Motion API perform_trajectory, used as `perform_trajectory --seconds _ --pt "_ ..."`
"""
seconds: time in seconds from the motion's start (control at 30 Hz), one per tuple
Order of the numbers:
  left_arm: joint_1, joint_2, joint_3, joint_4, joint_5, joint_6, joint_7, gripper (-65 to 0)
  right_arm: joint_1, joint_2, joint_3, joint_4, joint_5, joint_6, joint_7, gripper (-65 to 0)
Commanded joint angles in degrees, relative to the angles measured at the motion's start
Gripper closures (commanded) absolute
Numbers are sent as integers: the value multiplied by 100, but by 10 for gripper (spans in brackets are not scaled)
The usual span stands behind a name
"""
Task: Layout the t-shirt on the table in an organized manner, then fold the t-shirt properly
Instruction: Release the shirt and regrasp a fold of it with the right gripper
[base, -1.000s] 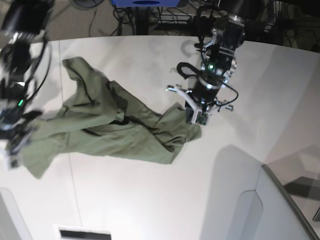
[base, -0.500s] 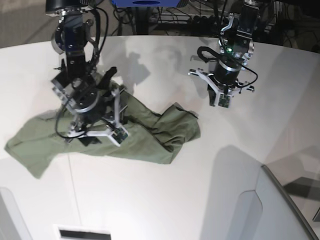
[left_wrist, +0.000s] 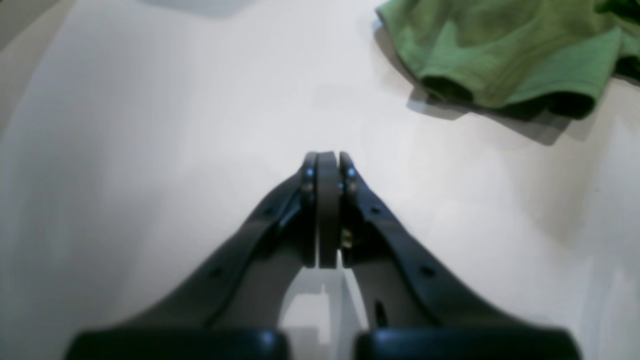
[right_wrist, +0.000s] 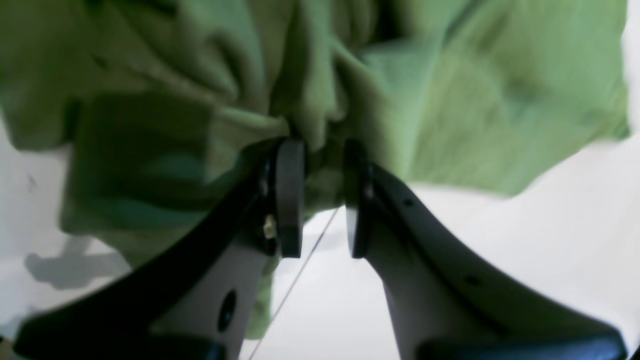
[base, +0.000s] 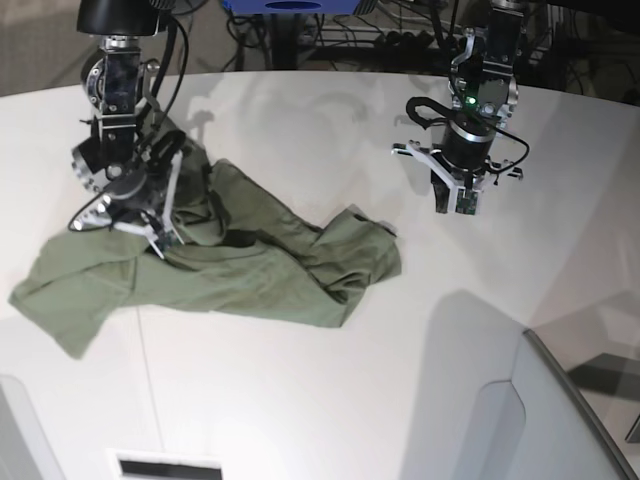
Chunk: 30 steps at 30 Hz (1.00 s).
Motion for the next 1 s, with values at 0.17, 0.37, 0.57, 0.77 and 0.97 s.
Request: perform_trajectory --seconds 0.17,0.37,0.57,0.77,0.97 --pt "-65 -44 -21 94 5 45 -144 0 41 -2 668 78 -25 -47 45 -123" --pt "-65 -44 -21 94 5 45 -144 0 -161 -72 167 1713 -17 -3 36 -146" --pt "-135 35 269 208 67 19 -144 0 -249 165 -1494 1643 -25 -64 -192 -402" --pt "-619 71 1298 288 67 19 -135 0 217 367 -2514 834 -25 -1066 -157 -488" --pt "-627 71 1579 279 32 19 -118 0 657 359 -3015 -27 -25 -1524 -157 -488"
